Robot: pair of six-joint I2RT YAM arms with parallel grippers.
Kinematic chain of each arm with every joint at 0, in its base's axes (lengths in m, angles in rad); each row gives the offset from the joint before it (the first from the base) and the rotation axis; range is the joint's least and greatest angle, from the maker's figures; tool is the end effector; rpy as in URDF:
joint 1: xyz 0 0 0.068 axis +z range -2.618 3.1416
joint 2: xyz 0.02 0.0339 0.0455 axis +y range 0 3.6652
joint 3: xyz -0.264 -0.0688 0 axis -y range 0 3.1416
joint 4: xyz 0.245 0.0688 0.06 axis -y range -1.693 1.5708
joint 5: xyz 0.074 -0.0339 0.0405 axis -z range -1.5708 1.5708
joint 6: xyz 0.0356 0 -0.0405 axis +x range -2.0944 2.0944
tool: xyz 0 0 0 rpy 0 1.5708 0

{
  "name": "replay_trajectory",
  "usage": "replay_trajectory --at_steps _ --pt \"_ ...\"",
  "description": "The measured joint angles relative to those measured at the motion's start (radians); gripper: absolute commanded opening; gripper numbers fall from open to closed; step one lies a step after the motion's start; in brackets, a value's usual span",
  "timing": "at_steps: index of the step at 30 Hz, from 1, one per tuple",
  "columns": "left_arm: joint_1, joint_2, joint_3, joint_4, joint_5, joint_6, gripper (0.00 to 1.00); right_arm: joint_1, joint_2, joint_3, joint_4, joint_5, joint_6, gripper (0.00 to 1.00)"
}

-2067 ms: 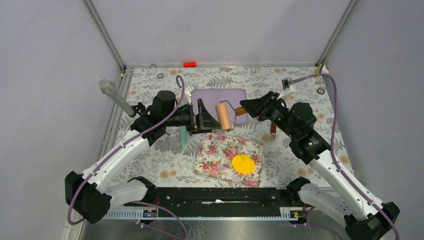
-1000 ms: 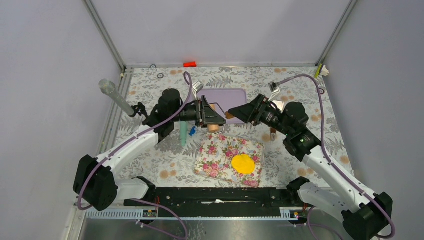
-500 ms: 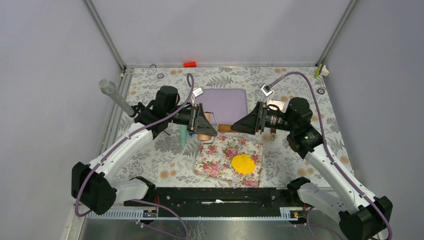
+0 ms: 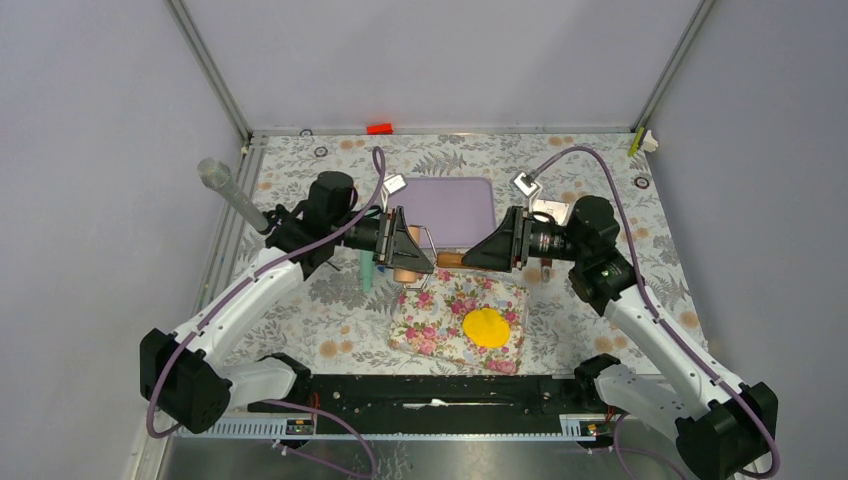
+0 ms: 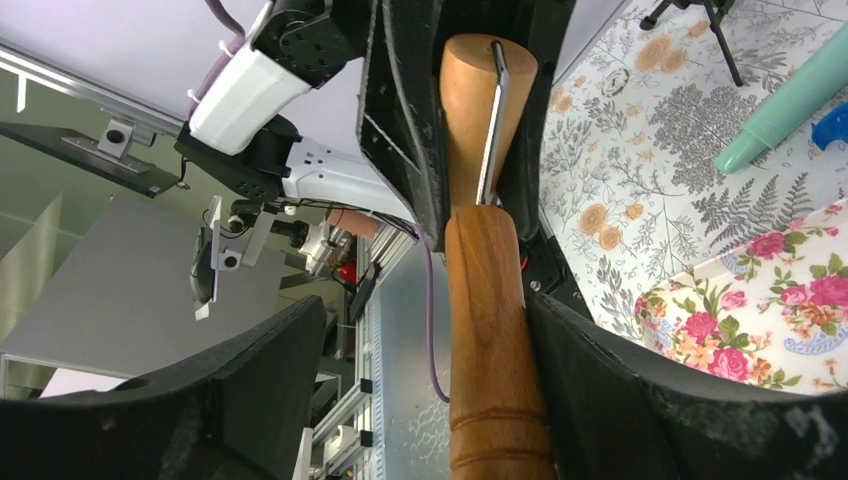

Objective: Roll out the dumpling wrappers from the dough
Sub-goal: Flatten out the dough on the work surface.

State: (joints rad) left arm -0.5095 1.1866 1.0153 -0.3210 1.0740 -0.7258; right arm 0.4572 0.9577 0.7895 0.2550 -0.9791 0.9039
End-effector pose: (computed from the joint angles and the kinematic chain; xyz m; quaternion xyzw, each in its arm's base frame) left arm 0.2055 -0.1506 0.3326 0.1816 0.7614 -0.6134 0.1055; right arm 0.1782 0.1206 0.3557 -0.2059 0.6584 0.6563 0.3057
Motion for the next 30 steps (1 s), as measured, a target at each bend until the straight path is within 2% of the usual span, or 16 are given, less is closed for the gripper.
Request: replay_trajectory --at_steps 3,7,10,13,16,20,23,26,30 --pt "0.0 0.01 0.008 0.009 0.0 -0.011 0.0 0.0 0.0 -0.027 0.009 0.016 0.007 0.8" --pt "-0.001 0.026 0.022 0.017 0.005 -0.013 0.0 0.0 0.005 -0.076 0.044 0.021 0.035 0.6" --pt "-0.001 0.04 0.033 0.012 0.005 -0.003 0.0 0.0 0.014 -0.081 0.046 0.021 0.042 0.51" --pt "-0.001 0.047 0.039 0.005 0.005 0.009 0.0 0.0 0.015 -0.081 0.051 0.02 0.045 0.51" --pt "-0.001 0.047 0.039 0.001 0.006 0.017 0.0 0.0 0.02 -0.083 0.085 0.014 0.069 0.64" --pt "0.0 0.047 0.039 -0.001 0.005 0.023 0.0 0.0 0.036 -0.089 0.136 -0.003 0.102 0.66" --pt "-0.001 0.049 0.039 -0.001 0.005 0.023 0.0 -0.002 0.039 -0.092 0.146 -0.008 0.109 0.61" --pt "-0.002 0.049 0.039 0.0 0.005 0.023 0.0 -0.003 0.04 -0.093 0.146 -0.008 0.111 0.51" --pt "-0.004 0.049 0.039 0.0 0.006 0.023 0.0 -0.006 0.042 -0.099 0.146 -0.007 0.114 0.48"
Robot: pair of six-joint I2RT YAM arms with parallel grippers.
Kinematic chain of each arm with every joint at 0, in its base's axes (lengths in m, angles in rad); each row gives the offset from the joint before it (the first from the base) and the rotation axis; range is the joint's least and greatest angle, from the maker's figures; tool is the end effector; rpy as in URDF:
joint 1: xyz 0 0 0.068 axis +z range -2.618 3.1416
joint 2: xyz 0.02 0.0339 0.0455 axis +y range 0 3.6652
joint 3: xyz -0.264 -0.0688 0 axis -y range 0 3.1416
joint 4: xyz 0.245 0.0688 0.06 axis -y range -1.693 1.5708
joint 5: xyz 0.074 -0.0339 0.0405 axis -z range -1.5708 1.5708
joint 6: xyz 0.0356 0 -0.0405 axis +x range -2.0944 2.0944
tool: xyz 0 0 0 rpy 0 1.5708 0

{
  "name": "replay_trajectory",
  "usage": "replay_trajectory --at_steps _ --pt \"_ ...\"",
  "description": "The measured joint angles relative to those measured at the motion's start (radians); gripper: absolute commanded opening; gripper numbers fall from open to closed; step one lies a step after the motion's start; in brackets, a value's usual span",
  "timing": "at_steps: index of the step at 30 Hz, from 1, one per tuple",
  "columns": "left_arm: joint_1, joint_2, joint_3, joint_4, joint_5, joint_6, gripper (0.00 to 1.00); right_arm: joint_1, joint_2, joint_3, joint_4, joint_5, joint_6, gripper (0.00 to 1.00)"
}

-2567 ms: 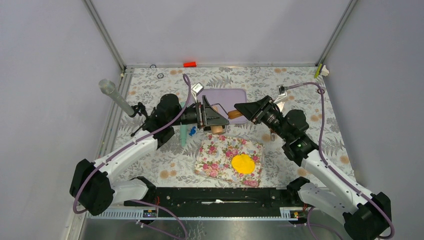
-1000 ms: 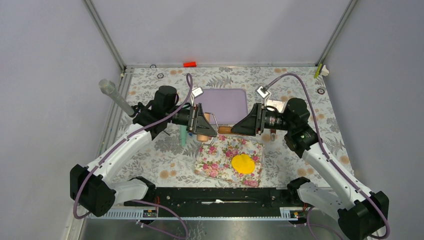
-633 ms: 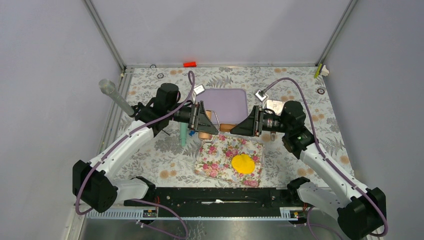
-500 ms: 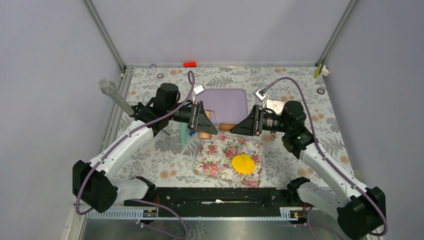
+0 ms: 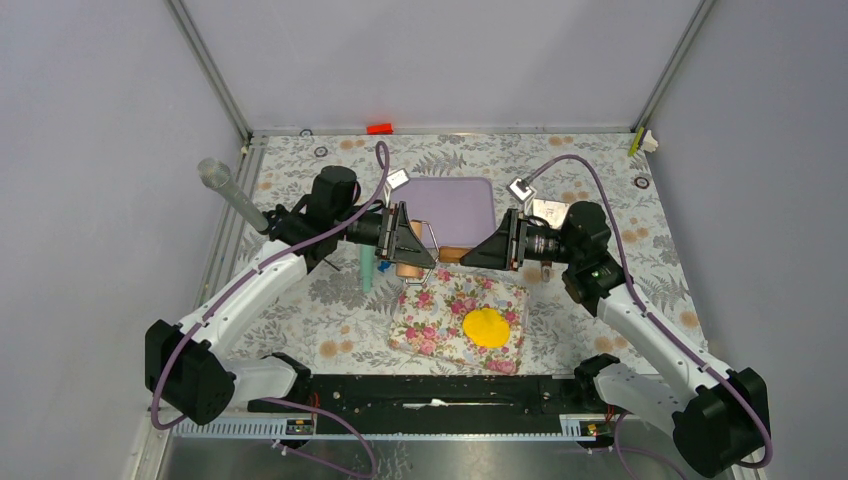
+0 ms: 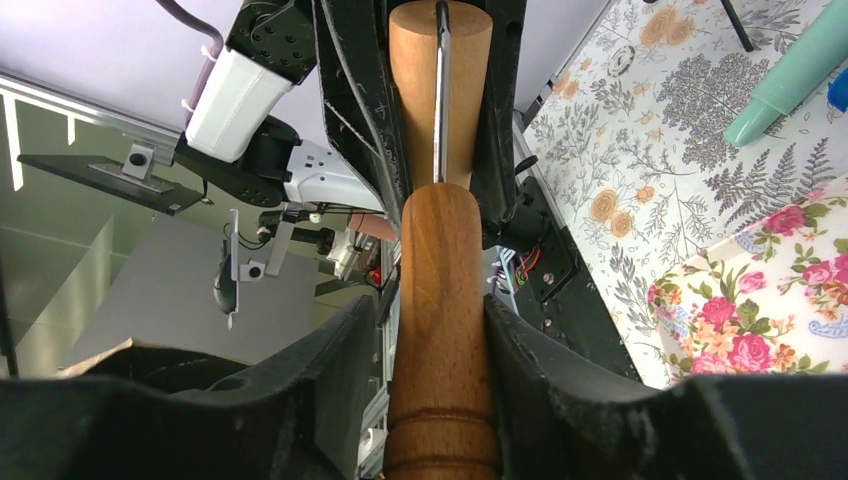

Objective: Roll out the dumpling wrappers from the dough
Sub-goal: Flatten out the dough on the work surface.

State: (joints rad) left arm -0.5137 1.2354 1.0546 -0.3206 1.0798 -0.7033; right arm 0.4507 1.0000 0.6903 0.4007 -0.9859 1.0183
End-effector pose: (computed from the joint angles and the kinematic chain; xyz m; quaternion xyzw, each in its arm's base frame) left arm 0.2149 -0.1573 0.3341 0.1909 0.7595 -0.6128 0.1058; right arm 0.1871 0.1235 0.3266 -0.1692 0.6680 0.6728 0.2690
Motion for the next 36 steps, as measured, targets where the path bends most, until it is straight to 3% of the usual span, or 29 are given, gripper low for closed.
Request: replay_trajectory --at_steps 4,8,11,22,36 --pt "0.0 -0.001 0.0 0.008 0.003 -0.001 0.0 0.0 0.0 0.0 0.0 0.001 0.0 0.5" --pt "0.0 -0.003 -0.001 0.017 0.006 -0.001 0.0 -0.001 0.001 0.0 0.001 0.0 0.005 0.67" --pt "0.0 -0.004 -0.002 0.026 0.008 -0.002 0.0 -0.001 0.003 0.0 0.002 0.001 0.007 0.72" --pt "0.0 -0.025 -0.016 0.063 0.013 -0.022 0.0 -0.002 0.005 -0.004 0.001 0.035 0.008 0.69" --pt "0.002 -0.023 -0.045 0.111 0.018 -0.042 0.0 -0.005 -0.021 -0.019 0.042 0.057 0.046 0.53"
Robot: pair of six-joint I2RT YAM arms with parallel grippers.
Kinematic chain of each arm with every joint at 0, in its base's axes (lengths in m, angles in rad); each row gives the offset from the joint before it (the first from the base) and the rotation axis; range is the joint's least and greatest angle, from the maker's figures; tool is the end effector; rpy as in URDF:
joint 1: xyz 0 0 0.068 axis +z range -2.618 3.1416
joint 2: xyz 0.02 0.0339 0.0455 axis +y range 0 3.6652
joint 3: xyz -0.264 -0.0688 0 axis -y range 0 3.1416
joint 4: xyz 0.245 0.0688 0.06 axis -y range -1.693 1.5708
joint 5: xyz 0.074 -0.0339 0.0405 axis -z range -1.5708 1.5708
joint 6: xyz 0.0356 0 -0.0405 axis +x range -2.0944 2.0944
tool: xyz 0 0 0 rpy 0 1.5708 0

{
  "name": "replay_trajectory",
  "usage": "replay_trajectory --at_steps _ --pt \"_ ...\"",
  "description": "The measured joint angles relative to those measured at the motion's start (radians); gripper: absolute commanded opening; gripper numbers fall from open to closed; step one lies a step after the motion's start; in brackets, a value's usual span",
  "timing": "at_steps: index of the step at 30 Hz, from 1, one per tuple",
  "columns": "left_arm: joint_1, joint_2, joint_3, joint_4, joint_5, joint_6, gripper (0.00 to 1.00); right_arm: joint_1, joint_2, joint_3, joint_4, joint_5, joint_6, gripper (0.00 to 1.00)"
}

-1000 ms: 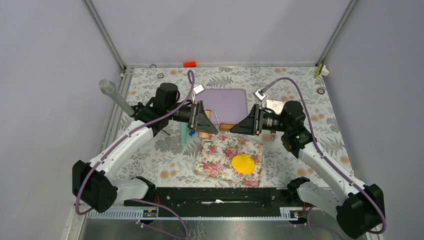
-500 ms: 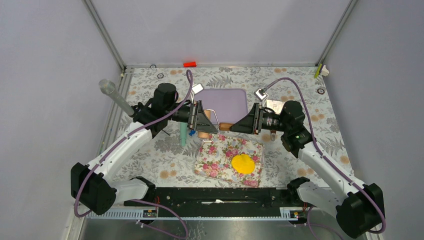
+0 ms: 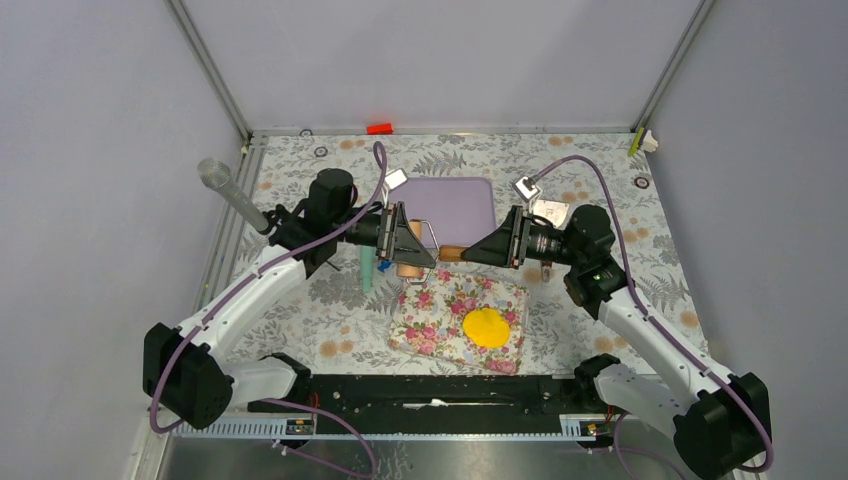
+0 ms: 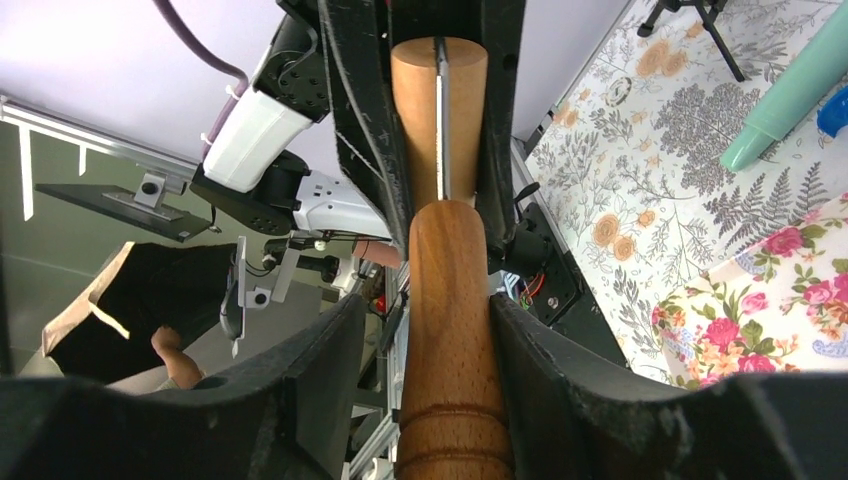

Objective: Roll out the dumpling wrappers from the dough
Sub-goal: Flatten out the dough on the work surface.

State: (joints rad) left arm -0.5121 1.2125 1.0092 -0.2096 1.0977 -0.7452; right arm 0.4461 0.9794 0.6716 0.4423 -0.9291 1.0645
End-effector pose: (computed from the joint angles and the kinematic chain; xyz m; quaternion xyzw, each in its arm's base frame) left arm 0.2130 -0.1561 0.3338 0.2005 0.7424 -0.6277 0.1207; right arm 0.1852 0.1202 0.3284 -0.1424 0.6630 0.6761 0.2881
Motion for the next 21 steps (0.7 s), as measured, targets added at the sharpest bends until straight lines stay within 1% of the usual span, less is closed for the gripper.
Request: replay_trajectory --at_steps 2,6,7,10,11,12,13,15,16,17,18,19,21 --pt "0.0 0.001 -0.005 0.003 0.0 -0.002 0.0 0.0 -0.003 0.0 0.011 0.0 0.004 0.48" --pt "0.0 0.002 -0.009 0.008 0.004 -0.006 0.0 0.0 -0.003 0.0 0.012 0.0 0.006 0.34" --pt "0.0 0.002 -0.01 0.011 0.009 -0.008 0.0 0.0 -0.003 0.0 0.005 0.004 0.004 0.28" --pt "0.0 0.002 -0.01 0.018 0.018 -0.015 0.0 0.0 -0.002 -0.003 -0.003 0.004 0.002 0.01" --pt "0.0 0.002 -0.011 0.019 0.018 -0.017 0.0 0.0 -0.002 -0.003 -0.003 0.004 0.003 0.0" --pt "0.0 0.002 -0.011 0.023 0.018 -0.019 0.03 0.0 -0.002 -0.003 -0.003 0.005 0.003 0.0" --pt "0.001 0.002 -0.011 0.024 0.019 -0.021 0.18 0.0 -0.002 -0.003 -0.004 0.006 0.002 0.0" --pt "0.001 0.002 -0.011 0.023 0.016 -0.023 0.6 0.0 -0.003 -0.003 -0.014 0.013 0.0 0.0" --pt "0.001 0.002 -0.011 0.02 0.014 -0.022 0.76 0.0 -0.005 -0.002 -0.026 0.019 -0.005 0.0" --pt "0.001 0.003 -0.011 0.016 0.007 -0.014 0.86 0.001 -0.011 0.001 -0.05 0.033 -0.014 0.0" --pt "-0.002 0.007 -0.009 0.008 0.001 0.0 0.93 0.003 -0.016 0.007 -0.09 0.058 -0.03 0.0" --pt "-0.004 0.01 -0.005 -0.012 -0.008 0.012 0.96 0.006 -0.021 0.019 -0.153 0.087 -0.052 0.0" --pt "-0.009 0.019 0.013 -0.09 -0.049 0.051 0.99 0.008 -0.022 0.05 -0.281 0.14 -0.092 0.0"
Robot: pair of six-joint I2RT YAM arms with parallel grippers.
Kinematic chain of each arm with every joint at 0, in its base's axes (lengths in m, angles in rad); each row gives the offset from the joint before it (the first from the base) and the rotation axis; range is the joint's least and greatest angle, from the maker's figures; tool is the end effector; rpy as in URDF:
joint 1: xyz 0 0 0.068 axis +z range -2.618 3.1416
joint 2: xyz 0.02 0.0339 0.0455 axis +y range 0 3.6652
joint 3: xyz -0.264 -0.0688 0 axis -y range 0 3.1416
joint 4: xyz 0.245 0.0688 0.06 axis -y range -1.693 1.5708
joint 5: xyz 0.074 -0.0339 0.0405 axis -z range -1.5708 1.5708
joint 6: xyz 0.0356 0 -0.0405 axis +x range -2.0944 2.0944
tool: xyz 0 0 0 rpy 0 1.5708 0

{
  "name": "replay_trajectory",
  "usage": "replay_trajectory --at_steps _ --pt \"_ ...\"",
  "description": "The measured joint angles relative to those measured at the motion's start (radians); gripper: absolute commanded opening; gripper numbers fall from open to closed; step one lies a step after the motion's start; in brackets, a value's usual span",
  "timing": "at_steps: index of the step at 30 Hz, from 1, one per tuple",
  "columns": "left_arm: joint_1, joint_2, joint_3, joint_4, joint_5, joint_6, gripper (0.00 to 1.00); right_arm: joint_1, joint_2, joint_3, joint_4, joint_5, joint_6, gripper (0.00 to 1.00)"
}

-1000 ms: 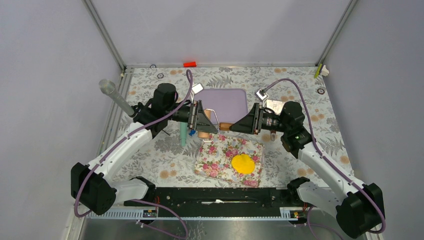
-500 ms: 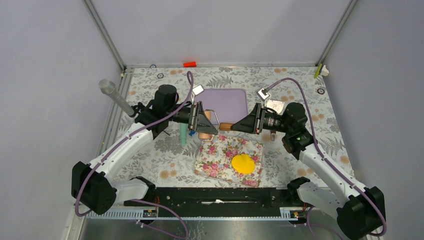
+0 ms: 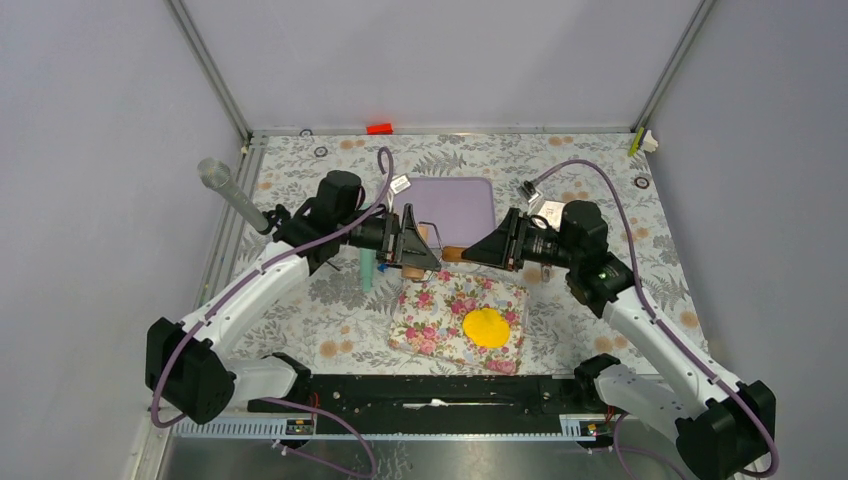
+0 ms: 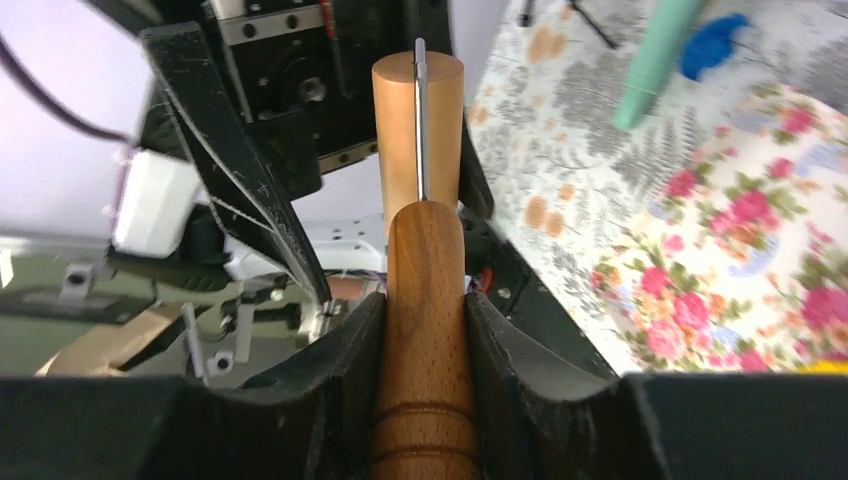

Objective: Roll out the dumpling wrappers from the dough
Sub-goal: Flatten out the dough on the work surface.

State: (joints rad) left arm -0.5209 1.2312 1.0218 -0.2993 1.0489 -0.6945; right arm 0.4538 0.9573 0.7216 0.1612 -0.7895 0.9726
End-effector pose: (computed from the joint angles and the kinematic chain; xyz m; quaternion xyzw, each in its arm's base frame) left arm 0.2139 -0.1583 0.3255 0.1879 0.7656 -0.6048 0.1134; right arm 0.1858 0.1187 0.3231 -0.0793 0.7211 0.6240 0.2905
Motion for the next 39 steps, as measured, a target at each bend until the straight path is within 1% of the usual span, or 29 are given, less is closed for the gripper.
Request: replay_trajectory --at_steps 2,5,9,11,14,18,19,22,28,36,39 --pt "-0.001 0.011 0.031 -0.106 -0.082 0.047 0.99 0.002 -0.004 0.038 -0.136 0.058 -0.038 0.0" --pt "0.002 0.016 0.098 -0.266 -0.251 0.112 0.99 0.0 -0.006 0.093 -0.346 0.167 -0.089 0.0" --pt "0.008 -0.027 0.129 -0.359 -0.436 0.156 0.98 -0.003 -0.01 0.129 -0.606 0.295 -0.14 0.0" --pt "0.01 -0.066 0.105 -0.375 -0.526 0.169 0.98 -0.003 -0.017 0.141 -0.732 0.354 -0.158 0.0" --pt "0.009 -0.106 0.031 -0.381 -0.603 0.192 0.96 -0.003 -0.034 0.157 -0.883 0.423 -0.173 0.0" --pt "-0.016 -0.069 -0.104 -0.369 -0.738 0.185 0.94 -0.003 -0.043 0.168 -1.019 0.472 -0.182 0.0" --pt "-0.023 -0.046 -0.156 -0.353 -0.782 0.175 0.93 -0.003 -0.04 0.173 -1.043 0.48 -0.183 0.0" --pt "-0.043 -0.01 -0.22 -0.352 -0.844 0.15 0.89 -0.003 -0.029 0.201 -1.116 0.519 -0.183 0.0" --pt "-0.081 0.008 -0.293 -0.279 -0.94 0.064 0.81 -0.003 -0.052 0.195 -1.151 0.588 -0.13 0.0" --pt "-0.12 0.063 -0.351 -0.189 -0.979 0.023 0.79 -0.003 -0.18 0.017 -1.133 0.626 0.023 0.0" --pt "-0.121 0.08 -0.361 -0.166 -0.98 0.017 0.78 -0.003 -0.218 -0.021 -1.105 0.626 0.055 0.0"
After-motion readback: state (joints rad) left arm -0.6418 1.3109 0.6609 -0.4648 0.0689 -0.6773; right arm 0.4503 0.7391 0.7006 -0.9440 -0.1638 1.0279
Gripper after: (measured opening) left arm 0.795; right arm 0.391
